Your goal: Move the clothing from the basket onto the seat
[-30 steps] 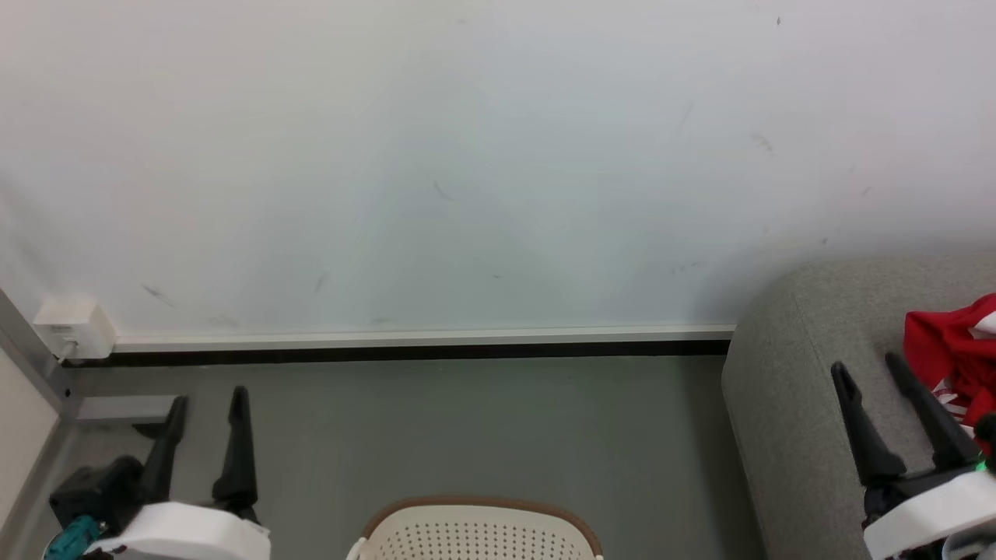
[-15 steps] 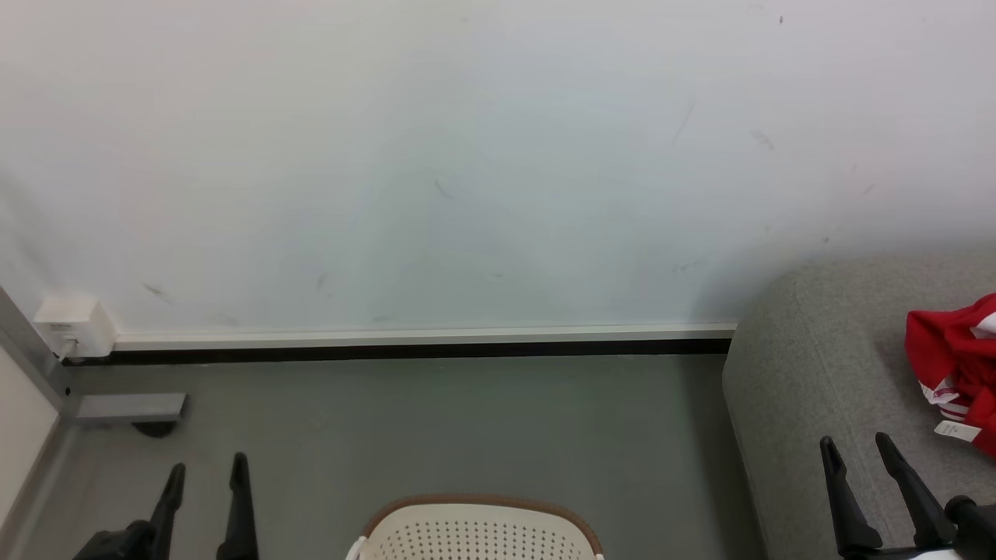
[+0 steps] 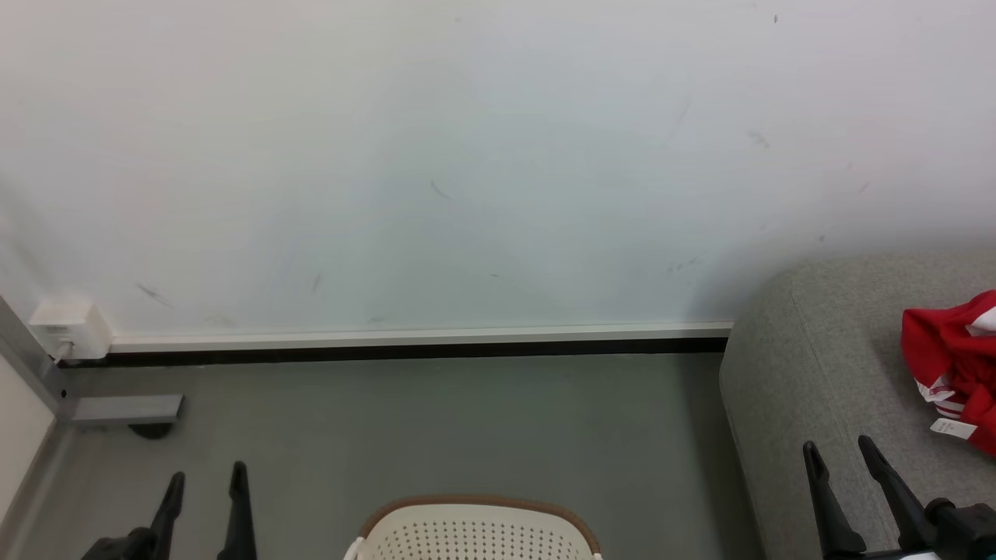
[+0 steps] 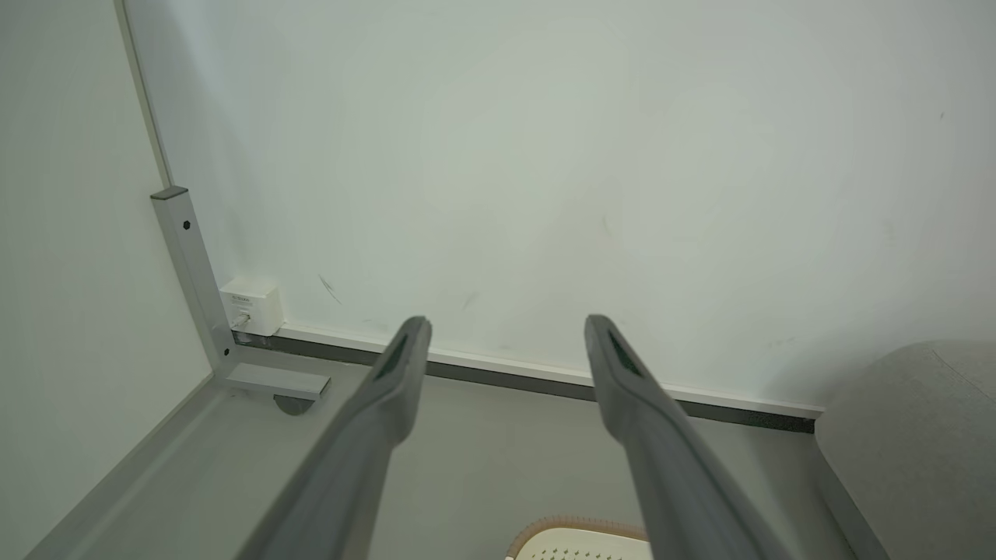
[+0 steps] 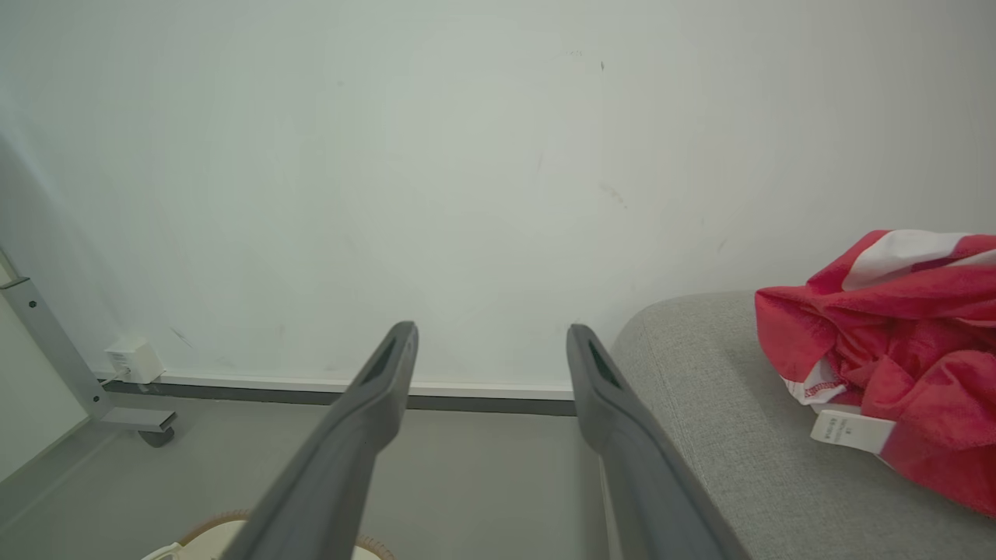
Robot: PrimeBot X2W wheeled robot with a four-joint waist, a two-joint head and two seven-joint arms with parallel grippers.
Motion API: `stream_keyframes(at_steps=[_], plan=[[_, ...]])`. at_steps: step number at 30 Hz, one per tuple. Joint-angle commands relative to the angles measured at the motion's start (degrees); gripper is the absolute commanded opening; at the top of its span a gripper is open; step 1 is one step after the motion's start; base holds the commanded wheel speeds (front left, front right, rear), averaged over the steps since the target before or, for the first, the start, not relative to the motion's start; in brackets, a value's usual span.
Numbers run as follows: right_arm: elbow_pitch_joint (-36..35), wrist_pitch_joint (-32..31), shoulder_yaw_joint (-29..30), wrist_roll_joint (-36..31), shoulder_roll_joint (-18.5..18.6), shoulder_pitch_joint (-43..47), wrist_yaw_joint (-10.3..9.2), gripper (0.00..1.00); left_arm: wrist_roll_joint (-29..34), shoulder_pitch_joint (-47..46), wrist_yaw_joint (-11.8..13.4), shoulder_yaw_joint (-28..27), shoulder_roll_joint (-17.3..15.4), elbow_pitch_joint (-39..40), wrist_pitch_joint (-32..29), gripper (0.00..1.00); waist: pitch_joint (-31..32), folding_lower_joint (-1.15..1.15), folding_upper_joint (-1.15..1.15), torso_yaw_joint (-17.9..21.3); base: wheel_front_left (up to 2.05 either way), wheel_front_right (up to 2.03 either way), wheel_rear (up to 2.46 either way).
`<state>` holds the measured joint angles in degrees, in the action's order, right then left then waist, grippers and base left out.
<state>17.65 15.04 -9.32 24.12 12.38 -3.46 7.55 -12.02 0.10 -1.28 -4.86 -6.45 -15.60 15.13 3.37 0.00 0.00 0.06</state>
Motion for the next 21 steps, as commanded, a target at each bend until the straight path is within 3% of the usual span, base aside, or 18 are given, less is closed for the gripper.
stream_keyframes(at_steps=[1,21], plan=[[0.2,0.2,-0.1,-0.3,0.2,-0.5,-0.13,1.00,0.5,-0.4,-0.3,-0.4,0.0,-0.2,0.0,1.00,0.0,0.00,0.00,0.0,0.00,0.00,0.00],[0.0,0.2,-0.3,0.5,0.0,-0.6,-0.13,1.00,3.9,-1.2,-3.2,-3.8,2.5,-2.2,0.0,1.00,-0.1,0.00,0.00,0.3,0.00,0.00,0.00]])
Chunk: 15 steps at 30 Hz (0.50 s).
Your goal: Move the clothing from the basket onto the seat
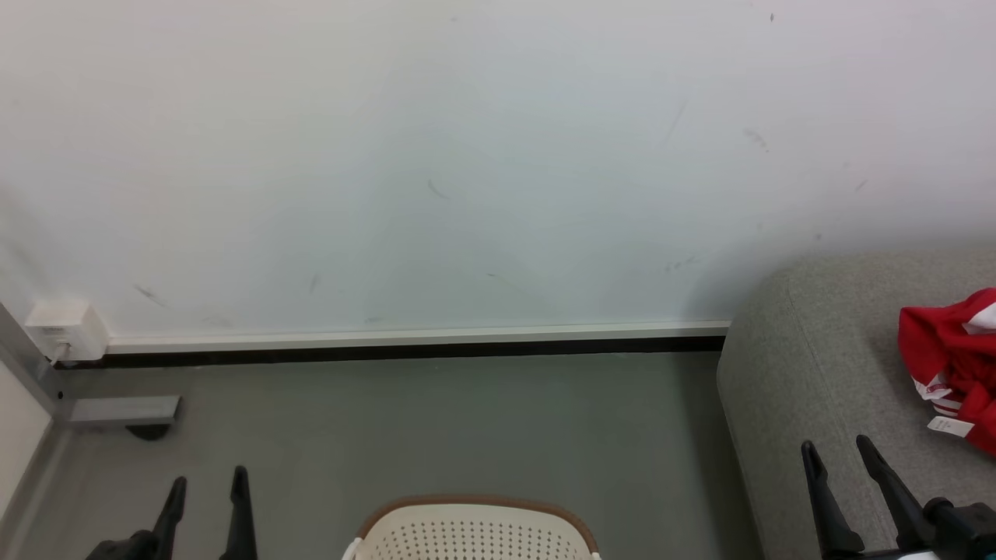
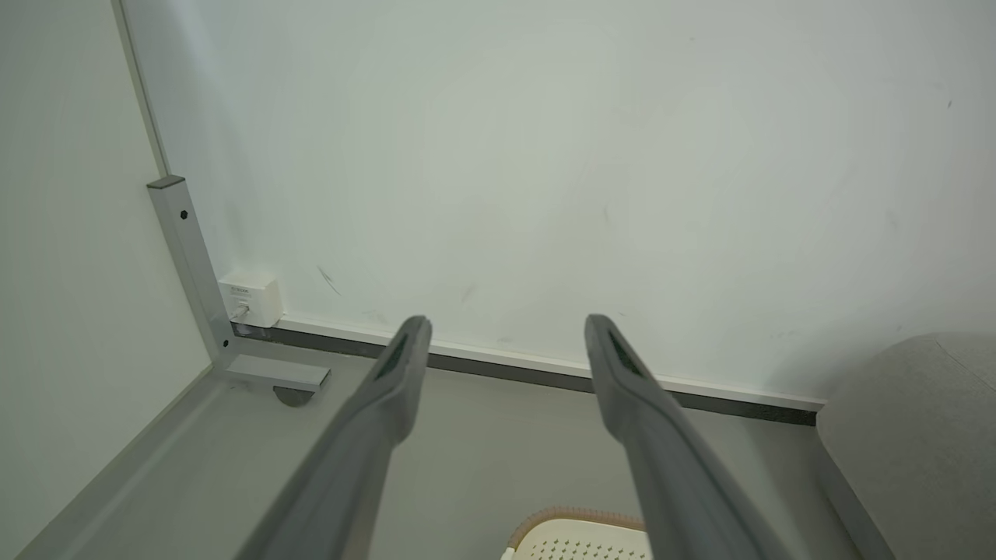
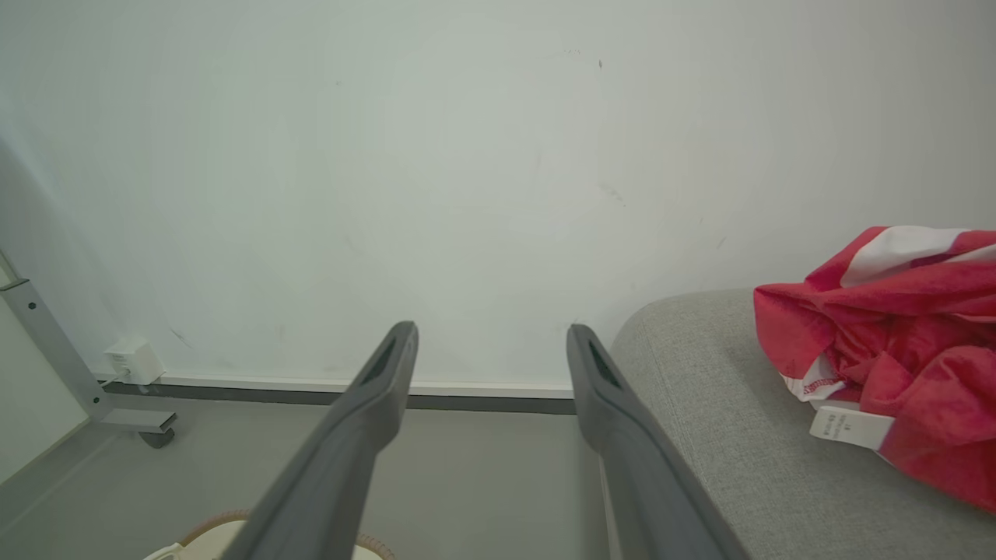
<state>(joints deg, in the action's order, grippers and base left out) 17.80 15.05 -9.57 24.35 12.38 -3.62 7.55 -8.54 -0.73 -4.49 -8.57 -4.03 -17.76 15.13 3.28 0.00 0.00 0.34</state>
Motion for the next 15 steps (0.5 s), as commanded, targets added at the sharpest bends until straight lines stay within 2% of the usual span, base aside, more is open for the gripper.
stream_keyframes(at_steps=[1,8,9,15], plan=[[-0.1,0.2,-0.1,0.3,0.1,-0.5,-0.13,1.00,0.5,-0.5,-0.1,-0.2,0.2,-0.1,0.0,1.00,0.0,0.00,0.00,0.0,0.00,0.00,0.00],[0.2,0.2,-0.3,0.5,0.3,-0.6,-0.13,1.00,0.8,-0.6,-0.7,-0.8,0.5,-0.6,0.0,1.00,0.0,0.00,0.00,0.1,0.00,0.00,0.00],[0.1,0.0,-0.2,0.2,0.0,0.0,0.00,0.00,0.4,-0.2,-0.7,-0.6,0.5,-0.5,0.0,0.00,0.0,0.00,0.00,0.1,0.00,0.00,0.00],[2.0,-0.7,-0.6,1.3,-0.9,1.6,0.00,0.00,-0.7,0.8,-0.8,-0.6,1.6,-3.1,-0.7,0.00,-0.1,0.00,0.00,0.1,0.00,0.00,0.00]])
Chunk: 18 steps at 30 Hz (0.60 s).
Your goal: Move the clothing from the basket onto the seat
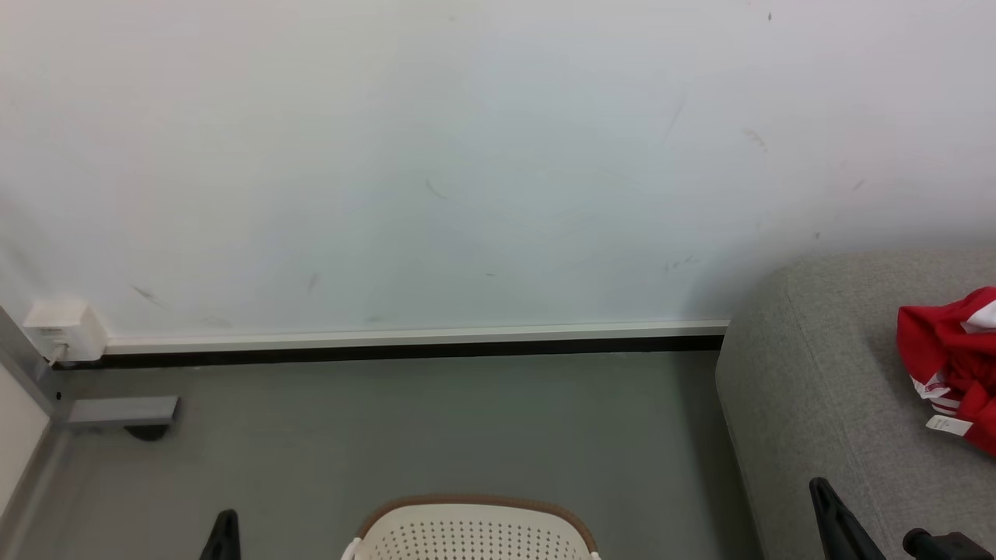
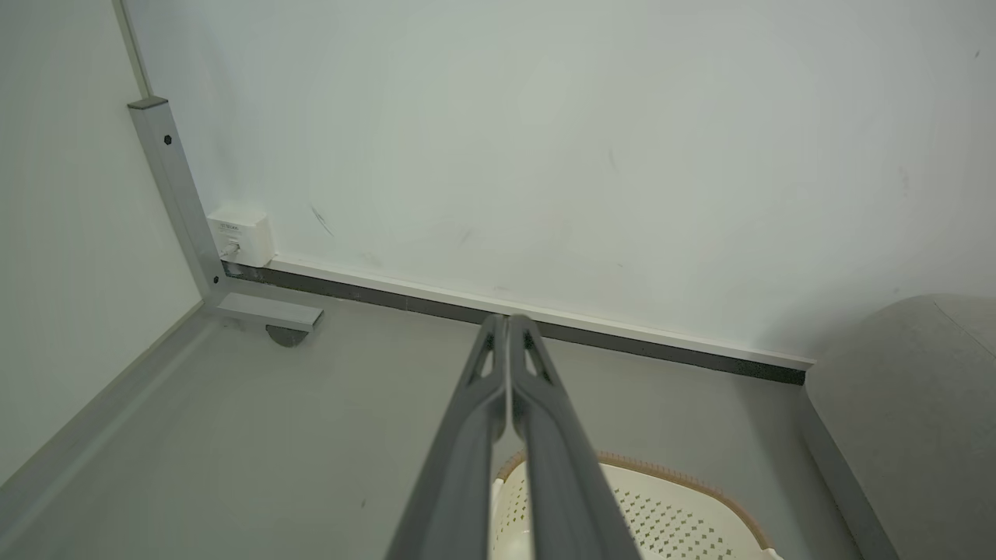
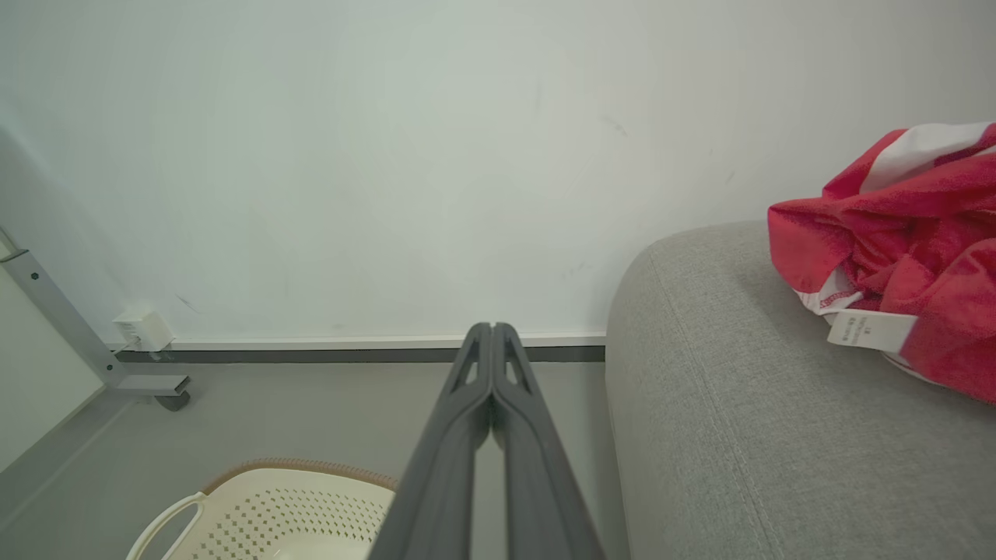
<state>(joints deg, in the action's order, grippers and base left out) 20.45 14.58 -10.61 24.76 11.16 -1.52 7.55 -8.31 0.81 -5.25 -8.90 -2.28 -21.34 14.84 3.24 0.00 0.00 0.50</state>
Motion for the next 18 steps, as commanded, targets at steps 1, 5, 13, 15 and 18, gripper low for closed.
stream_keyframes(at_steps=[1,5,13,15,18], plan=[[-0.7,-0.6,0.6,1.8,0.2,-0.6,0.00,0.00,-2.1,-1.0,-0.1,-0.5,-0.2,0.4,-0.9,0.00,0.0,0.00,0.00,0.0,0.00,0.00,0.00],[-1.0,-1.7,1.6,5.6,-0.3,-0.9,-0.01,0.00,-6.7,-1.6,-0.2,-0.6,-0.2,0.5,-2.3,0.00,-0.1,0.00,0.00,0.0,0.00,0.00,0.00],[-1.7,-3.9,3.4,12.5,-1.2,-1.5,-0.01,0.00,-15.5,-2.0,-0.4,0.1,-0.3,1.6,-4.1,0.00,-0.3,0.00,0.00,-0.1,0.00,0.00,0.00],[-1.8,-4.4,3.8,14.2,-1.4,-1.6,-0.02,0.00,-17.6,-2.2,-0.5,0.3,-0.3,1.9,-4.6,0.00,-0.4,0.00,0.00,-0.1,0.00,0.00,0.00],[-2.0,-5.2,4.4,16.6,-1.7,-1.8,-0.02,0.00,-20.6,-2.4,-0.6,0.4,-0.3,2.2,-5.3,0.00,-0.5,0.00,0.00,-0.1,0.00,0.00,0.00]])
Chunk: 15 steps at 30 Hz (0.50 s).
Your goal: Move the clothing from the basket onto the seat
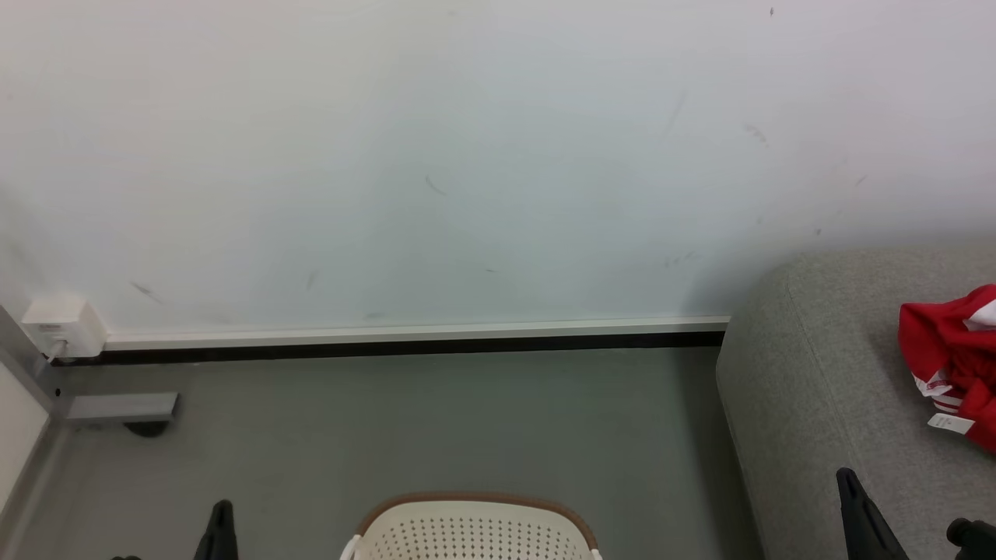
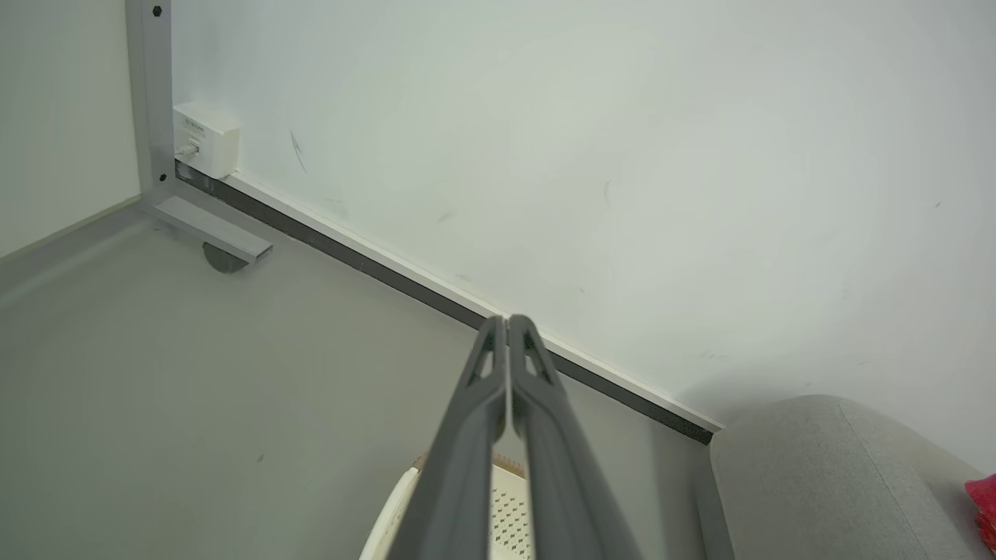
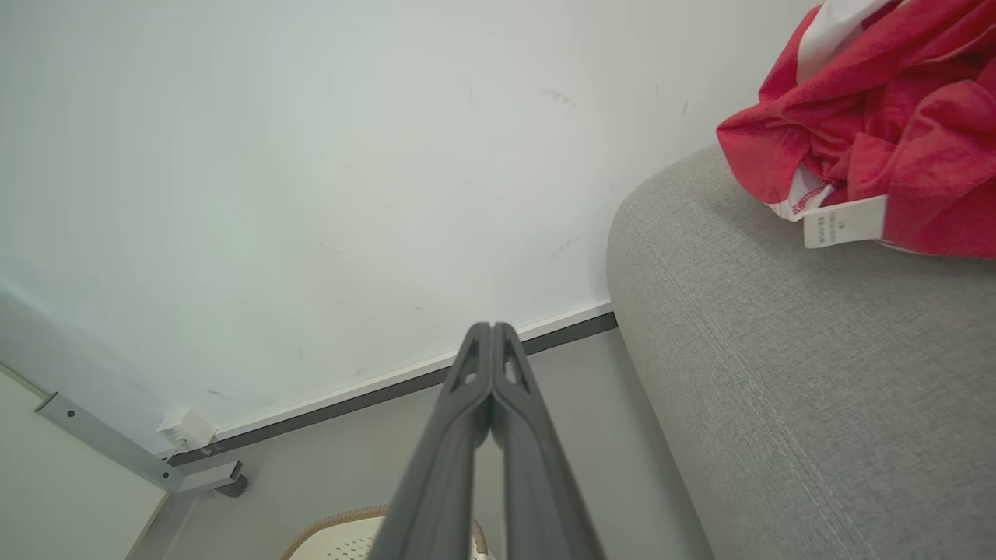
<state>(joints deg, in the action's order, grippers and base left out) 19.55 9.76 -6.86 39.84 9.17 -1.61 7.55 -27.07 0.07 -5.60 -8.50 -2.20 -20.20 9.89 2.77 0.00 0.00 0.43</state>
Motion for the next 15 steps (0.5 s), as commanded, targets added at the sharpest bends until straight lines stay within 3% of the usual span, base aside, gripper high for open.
stream_keyframes(at_steps=[1,15], plan=[[-1.2,-0.6,0.9,2.3,0.2,-1.8,-0.02,0.00,-2.8,-1.7,-0.3,0.0,-0.4,1.1,-0.6,0.00,0.0,0.00,0.00,0.0,0.00,0.00,0.00],[-2.0,-3.5,3.2,11.6,-1.0,-2.5,-0.03,0.00,-14.4,-2.7,-0.6,0.4,-0.5,2.2,-3.5,0.00,-0.4,0.00,0.00,-0.1,0.00,0.00,0.00]])
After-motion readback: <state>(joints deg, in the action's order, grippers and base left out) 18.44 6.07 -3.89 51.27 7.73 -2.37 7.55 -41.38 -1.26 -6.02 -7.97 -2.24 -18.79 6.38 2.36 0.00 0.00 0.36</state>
